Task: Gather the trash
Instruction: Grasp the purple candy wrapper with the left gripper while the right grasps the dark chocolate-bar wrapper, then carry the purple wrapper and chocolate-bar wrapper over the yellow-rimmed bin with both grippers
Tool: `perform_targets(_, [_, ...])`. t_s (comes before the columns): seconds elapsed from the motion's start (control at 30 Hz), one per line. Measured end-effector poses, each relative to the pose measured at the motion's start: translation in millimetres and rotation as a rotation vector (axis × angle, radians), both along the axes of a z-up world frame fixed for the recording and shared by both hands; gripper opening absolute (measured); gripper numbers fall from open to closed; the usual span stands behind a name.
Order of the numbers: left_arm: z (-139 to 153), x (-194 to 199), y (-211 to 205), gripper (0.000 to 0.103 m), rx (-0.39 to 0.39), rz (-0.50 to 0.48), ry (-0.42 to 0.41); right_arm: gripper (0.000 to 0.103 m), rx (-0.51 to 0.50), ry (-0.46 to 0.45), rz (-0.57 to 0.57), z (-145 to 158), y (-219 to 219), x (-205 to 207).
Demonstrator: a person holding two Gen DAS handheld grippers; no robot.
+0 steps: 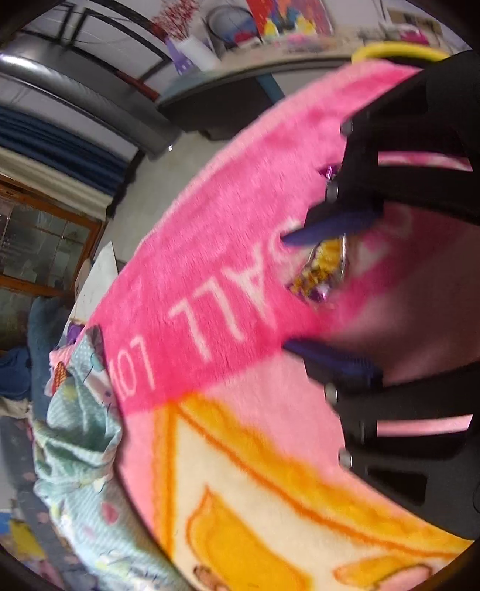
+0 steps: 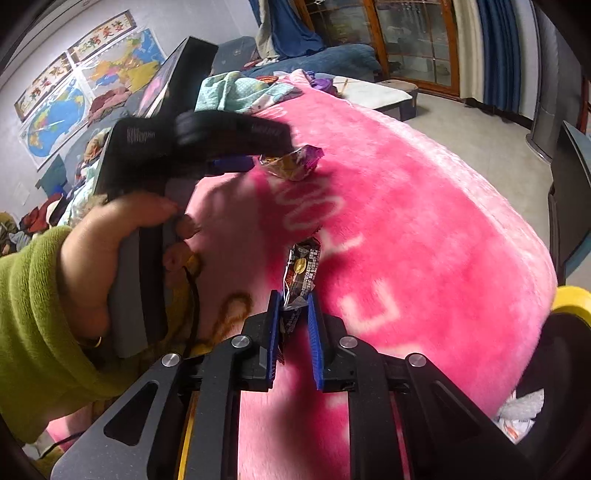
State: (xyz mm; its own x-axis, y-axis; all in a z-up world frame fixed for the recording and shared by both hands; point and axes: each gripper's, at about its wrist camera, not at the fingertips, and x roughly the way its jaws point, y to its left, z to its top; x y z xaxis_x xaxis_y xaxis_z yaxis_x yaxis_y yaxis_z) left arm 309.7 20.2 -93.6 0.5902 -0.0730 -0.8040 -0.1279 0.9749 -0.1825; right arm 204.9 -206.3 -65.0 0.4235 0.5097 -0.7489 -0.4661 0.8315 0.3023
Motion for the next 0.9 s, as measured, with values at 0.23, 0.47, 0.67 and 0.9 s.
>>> perform_targets(0.23, [5, -16, 17, 0.007, -0.04, -0.044, 0.003, 0.014, -0.012, 0.0, -0.047, 7, -9, -1])
perform_targets(0.47, [24, -48, 30, 0.004, -0.101, -0.068, -0.045, 0.014, -0.004, -0.031, -0.099, 24, -19, 1])
perform_targets(0.67, [55, -79, 37, 0.004, -0.121, -0.079, -0.123, 0.014, 0.014, -0.066, -0.134, 44, -26, -5])
perform_targets(0.9, [104, -116, 24, 0.004, -0.124, -0.119, -0.236, 0.014, 0.044, -0.134, -0.154, 73, -35, -13])
